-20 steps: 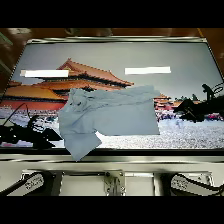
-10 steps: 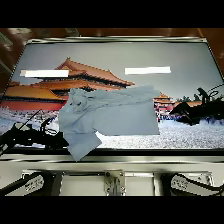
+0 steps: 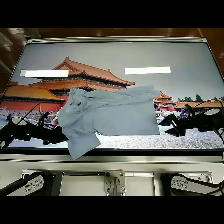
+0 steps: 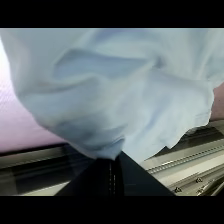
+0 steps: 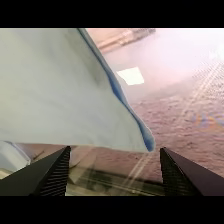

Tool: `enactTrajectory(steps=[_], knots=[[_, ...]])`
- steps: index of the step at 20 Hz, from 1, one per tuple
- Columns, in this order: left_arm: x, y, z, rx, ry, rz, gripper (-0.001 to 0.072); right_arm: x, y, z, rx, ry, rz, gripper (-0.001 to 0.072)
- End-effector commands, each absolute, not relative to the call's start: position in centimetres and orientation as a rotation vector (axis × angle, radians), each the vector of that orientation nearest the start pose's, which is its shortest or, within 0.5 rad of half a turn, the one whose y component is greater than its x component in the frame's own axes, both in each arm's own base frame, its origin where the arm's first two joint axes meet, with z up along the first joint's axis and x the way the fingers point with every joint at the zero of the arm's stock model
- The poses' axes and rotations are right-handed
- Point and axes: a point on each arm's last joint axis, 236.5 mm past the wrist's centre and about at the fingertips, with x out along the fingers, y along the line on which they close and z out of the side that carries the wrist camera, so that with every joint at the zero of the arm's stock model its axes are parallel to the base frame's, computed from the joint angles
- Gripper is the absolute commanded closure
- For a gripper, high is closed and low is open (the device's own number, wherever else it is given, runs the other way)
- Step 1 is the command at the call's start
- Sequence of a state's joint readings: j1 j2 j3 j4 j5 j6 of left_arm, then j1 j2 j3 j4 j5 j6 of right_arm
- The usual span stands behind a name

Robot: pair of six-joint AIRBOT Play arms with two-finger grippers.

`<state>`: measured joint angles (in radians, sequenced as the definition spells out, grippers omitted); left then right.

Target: Fold the shirts.

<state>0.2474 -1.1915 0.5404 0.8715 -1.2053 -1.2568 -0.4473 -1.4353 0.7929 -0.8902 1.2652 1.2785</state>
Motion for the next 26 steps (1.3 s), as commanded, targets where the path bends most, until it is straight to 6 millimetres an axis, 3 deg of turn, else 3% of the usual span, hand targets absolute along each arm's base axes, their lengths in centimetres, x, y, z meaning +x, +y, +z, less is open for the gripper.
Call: enactTrajectory(steps=[1, 7, 8, 9, 11, 12, 14, 16, 17, 19, 20, 21, 23, 24, 26], knots=[[23.1, -9.1, -7.8, -0.731, 1.574, -0.337, 0.0671, 28.3, 4.2, -11.2, 0.881, 1.602, 0.218, 0.0037], [24.2, -8.6, -5.6, -0.677, 1.494, -0.351, 0.0671, 29.8, 4.3, -12.4, 0.891, 1.566, 0.146, 0.0038], [24.6, -8.5, -5.3, -0.669, 1.481, -0.355, 0.0671, 30.0, 4.7, -12.4, 0.884, 1.564, 0.154, 0.0102], [25.1, -8.3, -4.9, -0.661, 1.467, -0.356, 0.0671, 30.2, 5.4, -12.3, 0.878, 1.559, 0.166, 0.026], [26.5, -8.0, -3.6, -0.636, 1.424, -0.364, 0.0671, 31.2, 7.3, -11.6, 0.885, 1.526, 0.228, 0.065], [27.6, -7.6, -2.5, -0.606, 1.384, -0.365, 0.0672, 31.9, 7.9, -10.6, 0.888, 1.496, 0.283, 0.065], [30.2, -5.8, 1.3, -0.474, 1.277, -0.356, 0.0673, 34.1, 9.0, -6.5, 0.886, 1.4, 0.442, 0.0651], [33.1, -4.0, 8.7, -0.323, 1.099, -0.341, 0.0673, 37.0, 8.8, 0.3, 0.793, 1.235, 0.565, 0.0651], [34.3, -3.5, 14.0, -0.256, 0.983, -0.337, 0.0673, 38.2, 8.8, 5.0, 0.681, 1.11, 0.653, 0.0651], [35.1, -2.6, 26.6, -0.155, 0.695, -0.299, 0.0673, 39.4, 8.6, 16.4, 0.419, 0.825, 0.728, 0.0651], [34.4, -2.5, 33.4, -0.103, 0.53, -0.275, 0.0673, 39.3, 8.1, 22.7, 0.293, 0.675, 0.695, 0.0651], [32.6, -2.6, 40.7, -0.042, 0.344, -0.248, 0.0672, 38.7, 7.4, 28.6, 0.174, 0.528, 0.63, 0.0651], [26.7, -3.5, 52.6, 0.044, 0.006, -0.195, 0.0672, 35.5, 5.7, 40.9, -0.003, 0.208, 0.445, 0.0651], [23.5, -4.0, 56.6, 0.067, -0.125, -0.173, 0.0672, 32.8, 4.8, 46.2, -0.053, 0.068, 0.349, 0.0651], [18.2, -4.8, 61.3, 0.097, -0.316, -0.134, 0.0672, 27.2, 3.9, 52.9, -0.092, -0.126, 0.218, 0.0651]])
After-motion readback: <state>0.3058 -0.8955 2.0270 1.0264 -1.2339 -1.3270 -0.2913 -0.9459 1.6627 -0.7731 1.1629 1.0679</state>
